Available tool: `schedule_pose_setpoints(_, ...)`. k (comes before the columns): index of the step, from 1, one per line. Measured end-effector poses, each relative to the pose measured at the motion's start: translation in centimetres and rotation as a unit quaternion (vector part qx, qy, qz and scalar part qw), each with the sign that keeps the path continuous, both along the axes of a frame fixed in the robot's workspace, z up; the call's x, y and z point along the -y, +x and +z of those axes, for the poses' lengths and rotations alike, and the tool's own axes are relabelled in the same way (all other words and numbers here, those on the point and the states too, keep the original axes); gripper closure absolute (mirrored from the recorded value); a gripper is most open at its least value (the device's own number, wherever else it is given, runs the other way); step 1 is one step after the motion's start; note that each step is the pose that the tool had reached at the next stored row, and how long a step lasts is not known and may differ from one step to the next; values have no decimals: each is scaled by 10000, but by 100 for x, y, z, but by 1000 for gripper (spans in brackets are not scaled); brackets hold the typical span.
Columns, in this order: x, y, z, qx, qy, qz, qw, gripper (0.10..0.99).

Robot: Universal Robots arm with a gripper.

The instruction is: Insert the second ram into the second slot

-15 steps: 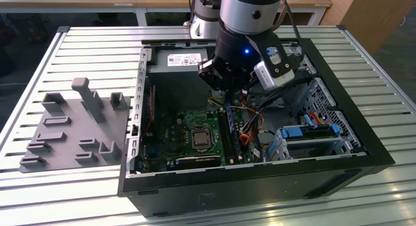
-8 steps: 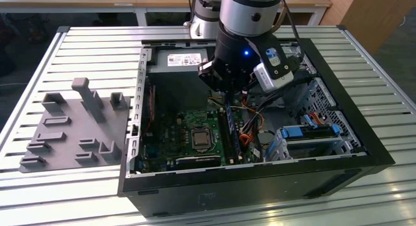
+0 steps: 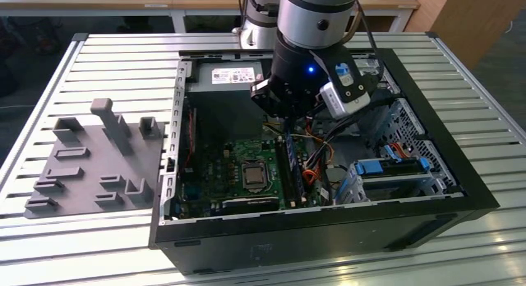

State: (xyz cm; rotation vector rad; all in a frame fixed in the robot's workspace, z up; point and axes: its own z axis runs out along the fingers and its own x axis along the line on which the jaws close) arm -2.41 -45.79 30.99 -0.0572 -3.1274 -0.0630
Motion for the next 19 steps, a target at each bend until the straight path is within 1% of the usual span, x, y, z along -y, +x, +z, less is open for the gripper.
schedule_pose_setpoints(4,0,0,-17,0,0,0,10000,949)
schedule_pose_setpoints(5,0,0,-36,0,0,0,10000,949)
schedule_pose_setpoints(19,0,0,-96,0,0,0,10000,949)
